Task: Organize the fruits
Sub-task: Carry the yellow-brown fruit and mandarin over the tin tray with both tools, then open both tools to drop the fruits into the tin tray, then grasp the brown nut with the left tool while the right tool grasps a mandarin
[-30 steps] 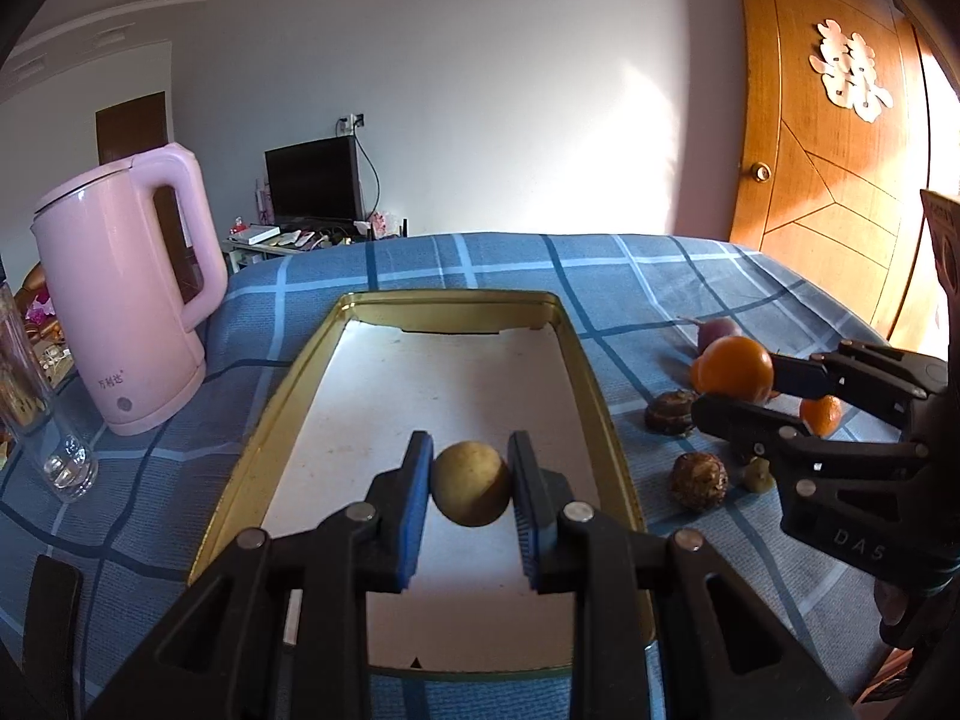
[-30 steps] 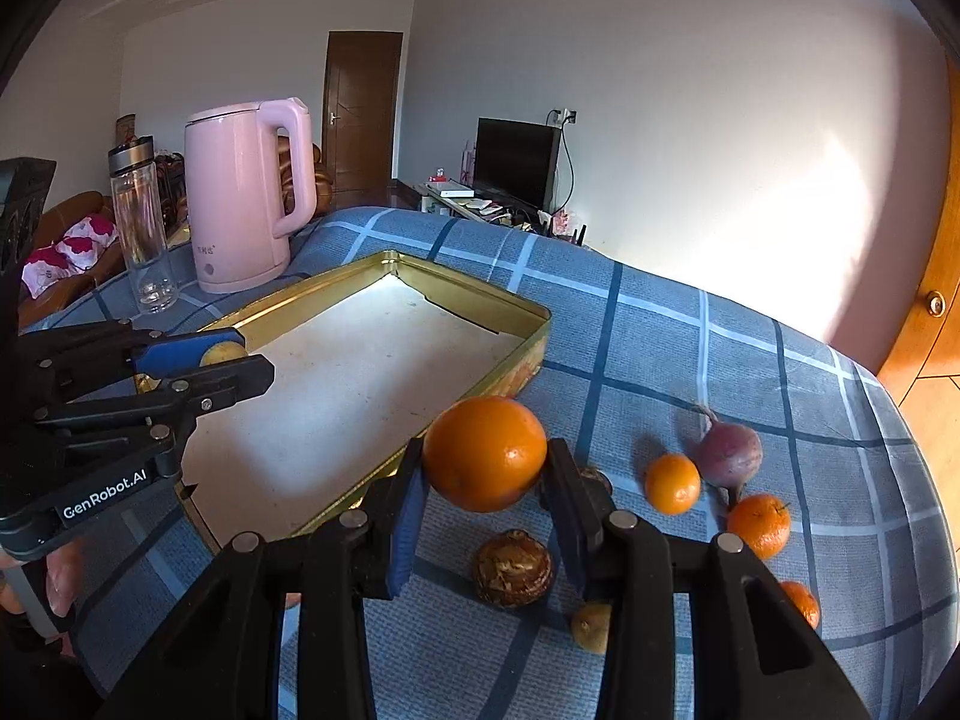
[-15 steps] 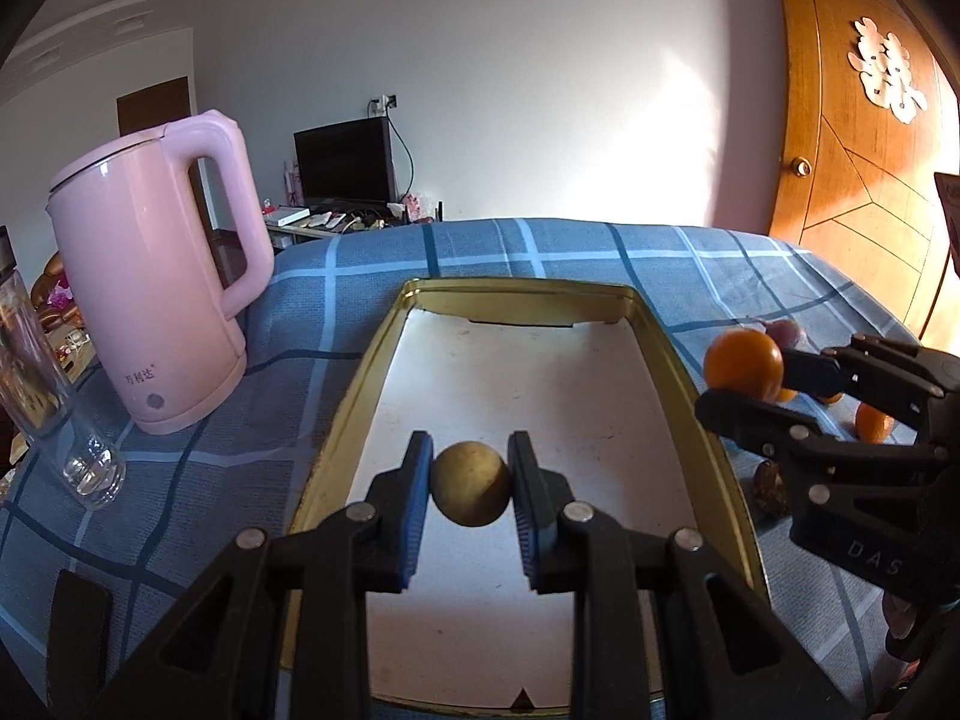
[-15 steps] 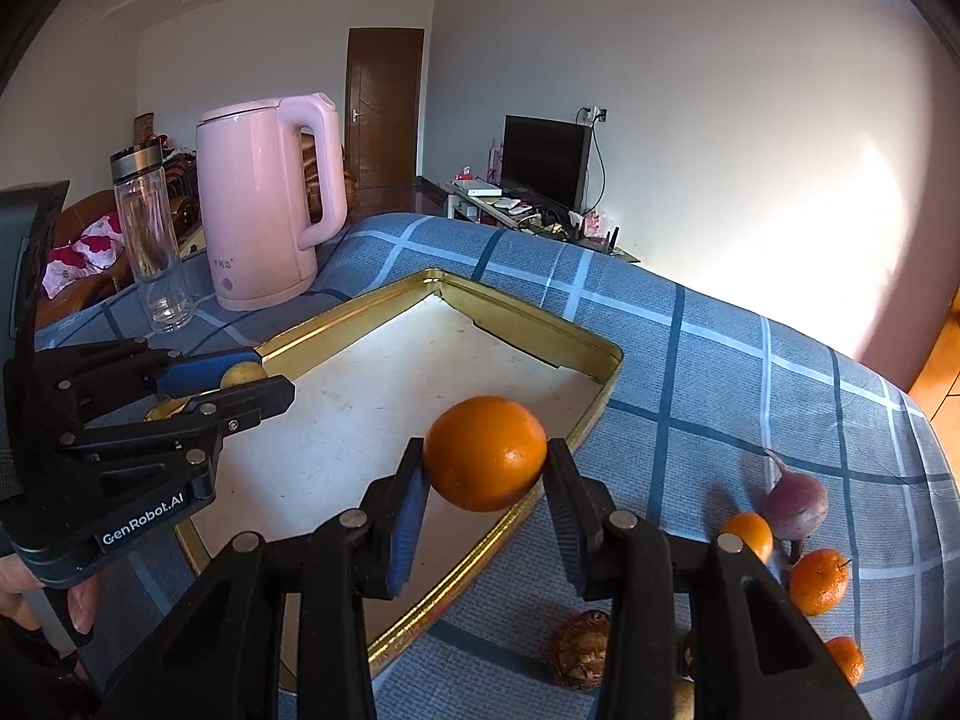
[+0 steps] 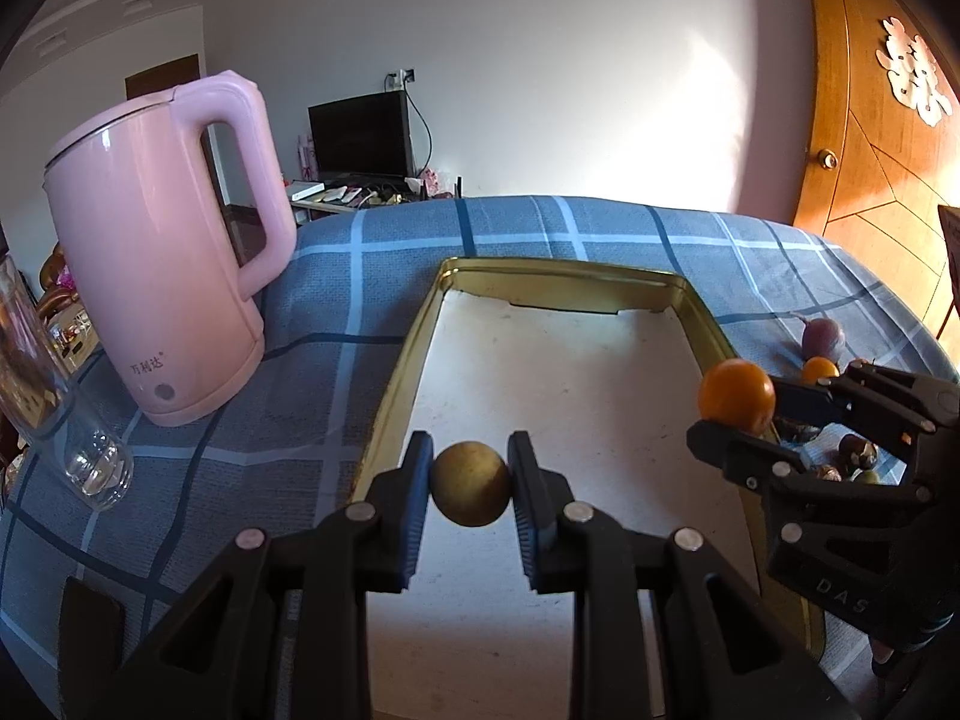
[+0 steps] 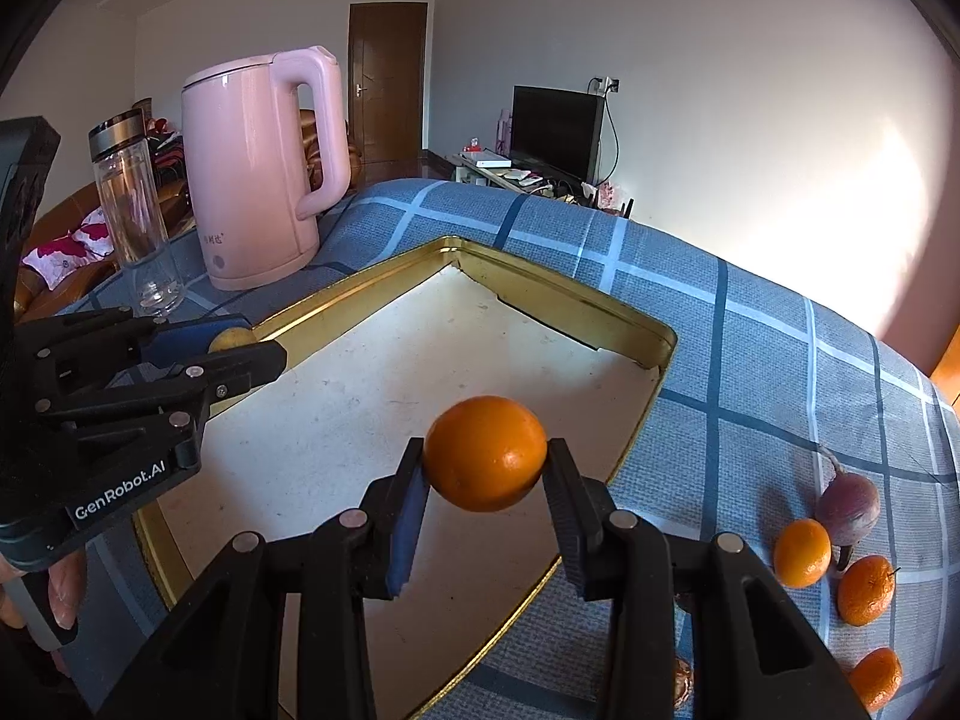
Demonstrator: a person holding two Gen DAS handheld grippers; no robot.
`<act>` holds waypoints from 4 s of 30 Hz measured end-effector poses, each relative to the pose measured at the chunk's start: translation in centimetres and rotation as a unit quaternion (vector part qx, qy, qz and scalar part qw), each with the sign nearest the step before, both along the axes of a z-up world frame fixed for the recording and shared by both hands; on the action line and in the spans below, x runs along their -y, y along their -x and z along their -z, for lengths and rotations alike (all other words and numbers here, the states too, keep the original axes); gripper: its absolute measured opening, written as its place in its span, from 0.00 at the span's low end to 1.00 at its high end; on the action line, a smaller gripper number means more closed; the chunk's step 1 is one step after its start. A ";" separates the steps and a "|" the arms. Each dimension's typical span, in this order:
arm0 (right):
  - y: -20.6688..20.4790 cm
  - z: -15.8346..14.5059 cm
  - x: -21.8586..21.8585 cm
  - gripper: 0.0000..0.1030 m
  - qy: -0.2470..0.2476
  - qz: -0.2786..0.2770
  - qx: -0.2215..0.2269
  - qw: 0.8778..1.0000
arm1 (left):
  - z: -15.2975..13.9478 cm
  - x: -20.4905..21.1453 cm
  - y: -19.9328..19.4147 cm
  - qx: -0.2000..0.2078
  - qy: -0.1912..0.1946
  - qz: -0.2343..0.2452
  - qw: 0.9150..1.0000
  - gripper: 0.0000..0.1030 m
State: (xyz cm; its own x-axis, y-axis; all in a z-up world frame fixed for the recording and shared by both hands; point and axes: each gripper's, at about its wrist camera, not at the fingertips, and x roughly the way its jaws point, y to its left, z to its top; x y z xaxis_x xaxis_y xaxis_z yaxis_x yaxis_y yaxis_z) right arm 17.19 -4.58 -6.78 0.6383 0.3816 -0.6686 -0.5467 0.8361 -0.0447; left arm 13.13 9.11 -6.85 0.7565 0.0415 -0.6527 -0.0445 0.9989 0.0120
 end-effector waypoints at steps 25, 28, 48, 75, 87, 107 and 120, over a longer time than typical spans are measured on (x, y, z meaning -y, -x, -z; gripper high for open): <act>-0.7 1.4 -1.8 0.39 0.024 -0.009 -0.034 0.999 | 1.2 -0.8 -1.6 -0.051 0.000 0.000 0.999 0.26; -0.8 1.5 -1.9 0.39 0.029 -0.009 -0.039 0.999 | 1.3 -0.8 -1.7 -0.056 -0.002 0.001 0.998 0.26; -0.8 2.0 -2.8 0.39 0.031 -0.017 -0.055 0.998 | 2.3 -0.9 -2.5 -0.090 0.004 0.006 0.996 0.26; 2.3 0.1 1.4 0.46 -0.024 0.007 0.003 1.000 | 0.2 0.2 1.1 -0.013 0.022 -0.001 1.000 0.57; 6.3 0.0 13.0 0.49 -0.027 0.127 0.025 0.991 | -0.1 7.7 3.1 0.011 0.029 0.062 0.998 0.61; 7.1 2.0 20.3 0.49 -0.043 0.205 0.013 0.978 | 1.7 19.5 2.5 -0.024 -0.003 0.154 0.988 0.58; 6.7 2.8 21.7 0.49 -0.084 0.208 -0.003 0.975 | 3.4 21.1 0.4 -0.064 -0.010 0.159 0.985 0.44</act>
